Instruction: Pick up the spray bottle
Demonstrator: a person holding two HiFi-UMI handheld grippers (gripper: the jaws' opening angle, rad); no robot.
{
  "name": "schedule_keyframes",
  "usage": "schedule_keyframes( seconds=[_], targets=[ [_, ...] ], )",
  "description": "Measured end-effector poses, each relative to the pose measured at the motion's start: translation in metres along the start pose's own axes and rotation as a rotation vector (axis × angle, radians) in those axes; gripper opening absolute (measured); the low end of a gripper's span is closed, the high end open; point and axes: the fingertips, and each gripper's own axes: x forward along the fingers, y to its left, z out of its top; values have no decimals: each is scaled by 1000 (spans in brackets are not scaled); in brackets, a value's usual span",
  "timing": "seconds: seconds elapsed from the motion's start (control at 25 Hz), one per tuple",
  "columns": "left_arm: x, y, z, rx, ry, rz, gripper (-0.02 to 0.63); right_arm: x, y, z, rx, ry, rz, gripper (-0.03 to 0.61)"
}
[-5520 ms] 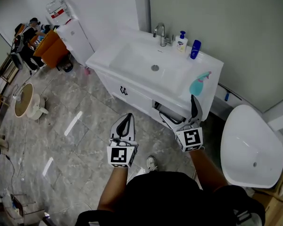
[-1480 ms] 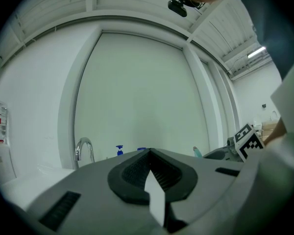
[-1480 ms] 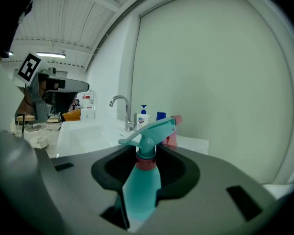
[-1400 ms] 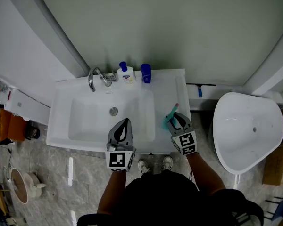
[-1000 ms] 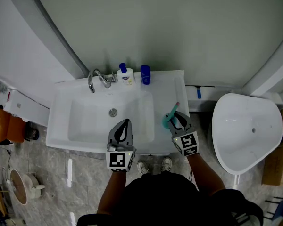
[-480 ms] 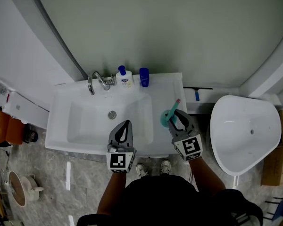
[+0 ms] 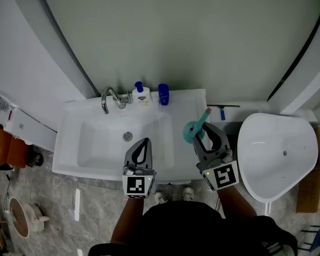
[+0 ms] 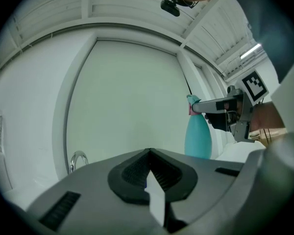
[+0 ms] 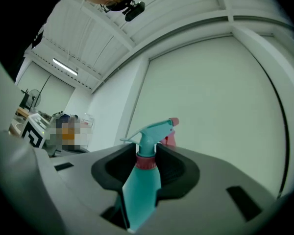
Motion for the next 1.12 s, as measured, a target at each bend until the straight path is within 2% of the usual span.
schedule_keyframes(
  seconds=[0.16,0.4,1.12],
  targets=[
    [1,1,8,-9,-20,-2,-3,-1,-4,20,9,-35,-13,129],
    [6,5,16,-7,-41,-1,-3,5,-6,29,2,-67,-18,129],
    [7,1,28,-17,-68,-20,-3,7,-11,18,-25,-33,-69,126]
  ],
)
